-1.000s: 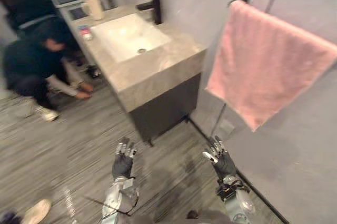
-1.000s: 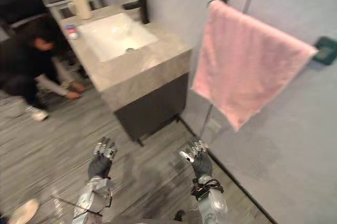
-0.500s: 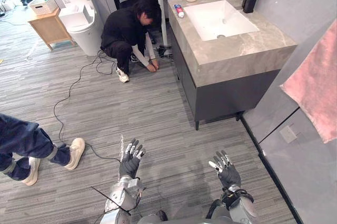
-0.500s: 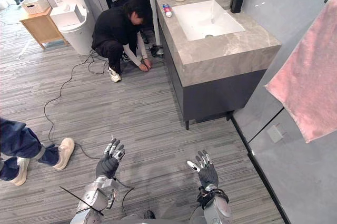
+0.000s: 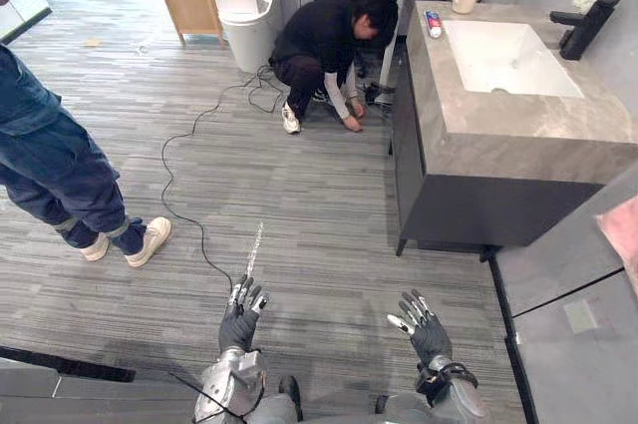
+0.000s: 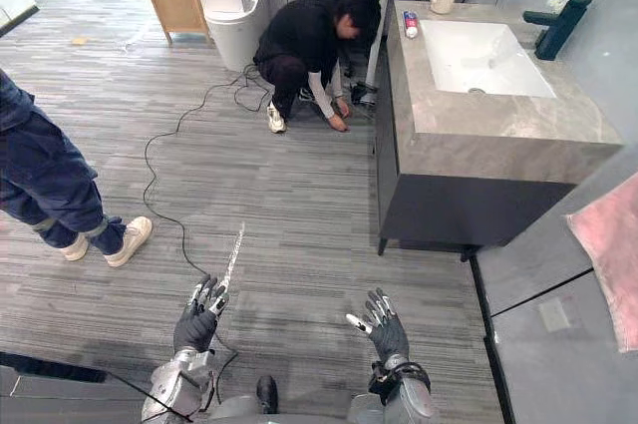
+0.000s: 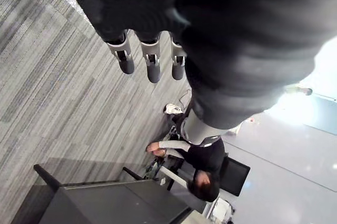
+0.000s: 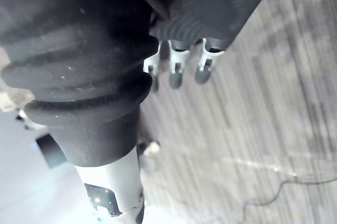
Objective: Organize washtable
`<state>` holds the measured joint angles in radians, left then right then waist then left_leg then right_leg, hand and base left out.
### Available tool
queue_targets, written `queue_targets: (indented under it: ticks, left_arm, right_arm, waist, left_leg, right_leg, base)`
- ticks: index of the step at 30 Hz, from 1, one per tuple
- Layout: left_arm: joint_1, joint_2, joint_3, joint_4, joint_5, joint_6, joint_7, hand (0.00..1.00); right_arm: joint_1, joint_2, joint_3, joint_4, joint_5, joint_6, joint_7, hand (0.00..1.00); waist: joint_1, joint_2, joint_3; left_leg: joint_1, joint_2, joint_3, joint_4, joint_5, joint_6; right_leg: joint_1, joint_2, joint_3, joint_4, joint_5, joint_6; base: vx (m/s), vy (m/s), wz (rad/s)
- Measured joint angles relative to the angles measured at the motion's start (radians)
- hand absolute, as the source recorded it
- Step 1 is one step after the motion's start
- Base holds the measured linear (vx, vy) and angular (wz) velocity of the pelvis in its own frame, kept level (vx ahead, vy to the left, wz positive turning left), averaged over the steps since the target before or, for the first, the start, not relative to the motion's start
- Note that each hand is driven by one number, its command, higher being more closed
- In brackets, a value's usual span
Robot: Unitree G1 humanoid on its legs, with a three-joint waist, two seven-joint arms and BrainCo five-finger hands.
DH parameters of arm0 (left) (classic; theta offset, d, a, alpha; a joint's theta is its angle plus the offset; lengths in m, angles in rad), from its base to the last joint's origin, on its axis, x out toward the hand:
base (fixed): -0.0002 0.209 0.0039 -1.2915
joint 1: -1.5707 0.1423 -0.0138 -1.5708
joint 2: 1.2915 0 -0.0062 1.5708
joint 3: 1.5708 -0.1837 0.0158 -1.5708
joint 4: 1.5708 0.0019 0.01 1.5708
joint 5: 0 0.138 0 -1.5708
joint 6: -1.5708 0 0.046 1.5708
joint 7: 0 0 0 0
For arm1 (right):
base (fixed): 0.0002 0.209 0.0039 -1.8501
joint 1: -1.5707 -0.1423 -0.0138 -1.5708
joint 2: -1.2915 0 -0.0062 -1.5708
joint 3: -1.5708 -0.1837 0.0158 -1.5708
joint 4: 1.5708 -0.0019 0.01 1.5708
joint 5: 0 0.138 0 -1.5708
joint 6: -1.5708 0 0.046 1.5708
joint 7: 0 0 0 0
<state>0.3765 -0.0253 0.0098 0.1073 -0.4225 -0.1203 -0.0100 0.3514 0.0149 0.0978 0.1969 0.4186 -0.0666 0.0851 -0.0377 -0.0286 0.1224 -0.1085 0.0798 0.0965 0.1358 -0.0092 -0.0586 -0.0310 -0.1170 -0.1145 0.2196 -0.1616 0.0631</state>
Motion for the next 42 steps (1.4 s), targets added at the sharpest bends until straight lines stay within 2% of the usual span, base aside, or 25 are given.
queue_targets:
  ticks: [5,12,15,16,17,19,21,22,23,24,25,26,27,28,29,30,32,33,34,35,36,38,39,41,42]
  left_arm:
    - [0.005,-0.001,-0.021,0.0,-0.006,0.007,0.006,0.0]
    - [-0.006,0.017,-0.06,0.004,-0.006,0.008,-0.01,0.0]
    - [-0.006,0.02,-0.074,0.01,-0.007,0.008,-0.009,0.0]
    - [-0.006,0.019,-0.074,0.011,-0.007,0.008,-0.009,0.0]
    - [-0.006,0.015,-0.078,0.011,-0.007,0.008,-0.008,0.0]
    - [0.011,0.009,-0.076,0.011,-0.008,0.008,-0.006,0.0]
    - [0.036,0.009,-0.074,0.011,-0.009,0.009,0.003,0.0]
    - [0.038,0.008,-0.063,0.011,-0.013,0.009,0.014,0.0]
    - [0.034,0.004,-0.063,0.01,-0.019,0.009,0.015,0.0]
    - [0.026,-0.006,-0.061,0.01,-0.02,0.009,0.015,0.0]
    - [0.019,-0.004,-0.057,0.011,-0.024,0.009,0.017,0.0]
    - [0.016,-0.004,-0.052,0.011,-0.03,0.009,0.019,0.0]
    - [0.015,-0.004,-0.04,0.011,-0.039,0.009,0.028,0.0]
    - [0.016,-0.005,-0.028,0.011,-0.043,0.008,0.037,0.0]
    - [0.015,-0.005,-0.025,0.011,-0.043,0.008,0.037,0.0]
    - [0.009,-0.004,-0.002,0.018,-0.05,0.008,0.042,0.0]
    - [-0.003,-0.004,0.014,0.02,-0.061,0.004,0.058,0.0]
    - [-0.004,0.011,0.025,0.02,-0.07,0.004,0.059,0.0]
    - [-0.009,0.019,0.024,0.022,-0.073,0.005,0.059,0.0]
    - [-0.014,0.021,0.019,0.021,-0.075,0.006,0.059,0.0]
    - [-0.026,0.021,0.016,0.021,-0.076,0.006,0.058,0.0]
    - [-0.034,0.021,0.003,0.021,-0.078,0.006,0.057,0.0]
    - [-0.04,0.038,-0.009,0.021,-0.078,0.007,0.053,0.0]
    - [-0.045,0.062,-0.014,0.021,-0.078,0.008,0.051,0.0]
    - [-0.041,0.087,-0.015,0.023,-0.077,0.009,0.048,0.0]
  right_arm:
    - [0.001,0.014,0.001,0.0,0.001,-0.001,0.0,0.0]
    - [0.005,0.012,0.044,0.032,-0.002,-0.001,0.003,0.0]
    - [0.02,0.011,0.039,0.034,-0.008,-0.002,0.001,0.0]
    - [0.023,0.011,0.038,0.034,-0.008,-0.002,0.001,0.0]
    - [0.03,0.009,0.038,0.032,-0.007,-0.003,0.0,0.0]
    - [0.039,-0.003,0.046,0.01,-0.006,-0.003,-0.001,0.0]
    - [0.062,-0.015,0.069,-0.034,0.001,-0.004,-0.003,0.0]
    - [0.073,-0.012,0.069,-0.047,0.002,-0.004,-0.003,0.0]
    - [0.073,-0.014,0.067,-0.052,0.003,-0.005,-0.003,0.0]
    - [0.067,-0.018,0.061,-0.055,0.004,-0.005,-0.004,0.0]
    - [0.058,-0.017,0.062,-0.054,0.004,-0.005,-0.004,0.0]
    - [0.051,-0.017,0.062,-0.052,0.004,-0.005,-0.003,0.0]
    - [0.03,-0.019,0.061,-0.041,0.004,-0.007,-0.004,0.0]
    - [0.002,-0.022,0.061,-0.013,0.004,-0.013,-0.004,0.0]
    - [-0.004,-0.023,0.06,-0.007,0.004,-0.013,-0.004,0.0]
    - [-0.031,-0.017,0.062,0.034,0.004,-0.014,-0.014,0.0]
    - [-0.05,-0.014,0.067,0.055,0.003,-0.013,-0.021,0.0]
    - [-0.057,0.004,0.082,0.05,0.001,-0.013,-0.019,0.0]
    - [-0.062,0.015,0.083,0.046,0.0,-0.014,-0.02,0.0]
    - [-0.073,0.03,0.082,0.047,0.0,-0.014,-0.021,0.0]
    - [-0.079,0.036,0.078,0.047,0.0,-0.014,-0.022,0.0]
    - [-0.079,0.036,0.079,0.047,0.0,-0.013,-0.022,0.0]
    - [-0.081,0.035,0.081,0.047,0.0,-0.011,-0.02,0.0]
    - [-0.075,0.034,0.097,0.047,0.001,-0.006,-0.018,0.0]
    - [-0.06,0.033,0.116,0.047,0.0,-0.001,-0.013,0.0]
  waist:
    - [0.0,-0.023,-0.011]
    - [-0.002,-0.02,-0.014]
    - [-0.003,-0.018,-0.015]
    - [-0.003,-0.018,-0.014]
    - [-0.003,-0.013,-0.009]
    - [0.015,0.019,0.022]
    - [0.024,0.027,0.027]
    - [0.023,0.01,0.018]
    - [0.02,0.005,0.019]
    - [0.02,-0.002,0.019]
    - [0.019,-0.019,0.025]
    - [0.018,-0.027,0.028]
    - [0.017,-0.032,0.031]
    - [0.023,-0.019,0.037]
    - [0.023,-0.016,0.038]
    - [0.021,-0.016,0.041]
    - [0.028,-0.026,0.034]
    - [0.021,-0.057,0.019]
    - [0.017,-0.078,0.011]
    - [0.016,-0.078,0.011]
    - [0.014,-0.08,0.007]
    - [0.013,-0.067,-0.001]
    - [-0.006,-0.056,-0.002]
    - [-0.008,-0.053,-0.003]
    - [-0.007,-0.046,-0.009]
  left_leg:
    - [0.004,-0.007,-0.016,-0.031,0.019,0.0]
    - [0.045,-0.027,-0.027,-0.105,0.061,0.013]
    - [0.035,-0.032,-0.055,-0.084,0.057,0.01]
    - [0.026,-0.032,-0.06,-0.059,0.04,0.01]
    - [-0.013,-0.023,-0.067,0.04,-0.017,0.004]
    - [-0.066,0.034,-0.067,0.258,-0.131,-0.007]
    - [-0.095,0.065,-0.069,0.371,-0.186,-0.011]
    - [-0.102,0.062,-0.067,0.376,-0.201,-0.003]
    - [-0.114,0.062,-0.064,0.392,-0.205,0.004]
    - [-0.156,0.062,-0.068,0.432,-0.218,0.025]
    - [-0.197,0.058,-0.072,0.426,-0.219,0.027]
    - [-0.216,0.058,-0.074,0.406,-0.215,0.02]
    - [-0.248,0.064,-0.099,0.325,-0.192,-0.008]
    - [-0.259,0.095,-0.125,0.218,-0.16,-0.057]
    - [-0.26,0.101,-0.125,0.202,-0.152,-0.069]
    - [-0.268,0.109,-0.083,0.235,-0.064,-0.11]
    - [-0.288,0.063,-0.051,0.323,-0.068,-0.073]
    - [-0.303,0.034,-0.008,0.368,-0.096,-0.027]
    - [-0.308,0.024,0.012,0.393,-0.115,0.001]
    - [-0.315,0.019,0.054,0.446,-0.161,0.025]
    - [-0.308,0.019,0.094,0.478,-0.204,0.054]
    - [-0.291,0.014,0.151,0.473,-0.228,0.096]
    - [-0.262,0.005,0.187,0.449,-0.239,0.12]
    - [-0.214,-0.01,0.217,0.412,-0.248,0.138]
    - [-0.16,-0.036,0.237,0.365,-0.251,0.155]
  right_leg:
    - [0.018,-0.001,-0.022,-0.015,0.006,0.002]
    - [0.043,-0.014,-0.032,-0.03,0.005,0.002]
    - [0.042,-0.023,-0.052,0.012,-0.029,0.008]
    - [0.04,-0.024,-0.053,0.025,-0.044,0.008]
    - [0.037,-0.02,-0.058,0.06,-0.069,0.001]
    - [0.05,0.014,-0.044,0.119,-0.11,-0.011]
    - [0.053,0.039,-0.032,0.171,-0.141,-0.019]
    - [0.042,0.025,-0.027,0.202,-0.155,-0.025]
    - [0.036,0.016,-0.026,0.206,-0.158,-0.026]
    - [0.026,0.002,-0.023,0.207,-0.161,-0.023]
    - [0.024,-0.025,-0.021,0.207,-0.167,-0.013]
    - [0.024,-0.039,-0.019,0.207,-0.171,-0.007]
    - [0.026,-0.064,-0.012,0.202,-0.18,0.009]
    - [0.036,-0.067,0.014,0.184,-0.186,0.02]
    - [0.039,-0.067,0.017,0.18,-0.189,0.025]
    - [0.076,-0.083,0.058,0.138,-0.201,0.045]
    - [0.113,-0.121,0.123,0.062,-0.208,0.054]
    - [0.111,-0.144,0.18,0.062,-0.178,0.043]
    - [0.099,-0.159,0.2,0.069,-0.152,0.055]
    - [0.074,-0.184,0.248,0.088,-0.111,0.082]
    - [0.049,-0.199,0.278,0.112,-0.069,0.069]
    - [-0.004,-0.216,0.312,0.166,0.007,0.032]
    - [-0.052,-0.219,0.328,0.244,0.069,0.016]
    - [-0.097,-0.216,0.329,0.368,0.104,0.003]
    - [-0.127,-0.218,0.276,0.477,0.134,-0.042]
  base:
    - [0.11,-0.032,0.13]
    - [0.0,0.011,0.1]
    - [-0.08,-0.007,0.27]
    - [-0.14,-0.034,0.33]
    - [-0.13,-0.034,0.16]
    - [-0.13,-0.02,-0.13]
    - [-0.11,0.022,-0.2]
    - [-0.05,0.01,0.01]
    - [0.01,0.038,0.12]
    - [0.04,0.099,0.15]
    - [0.05,0.143,0.16]
    - [0.08,0.212,0.12]
    - [0.13,0.289,-0.06]
    - [0.15,0.333,-0.13]
    - [0.21,0.414,-0.19]
    - [0.29,0.464,-0.26]
    - [0.34,0.438,-0.45]
    - [0.3,0.281,-0.45]
    - [0.34,0.341,-0.67]
    - [0.37,0.458,-0.79]
    - [0.34,0.48,-0.89]
    - [0.3,0.438,-0.77]
    - [0.26,0.366,-0.62]
    - [0.22,0.265,-0.41]
    - [0.23,0.241,-0.28]
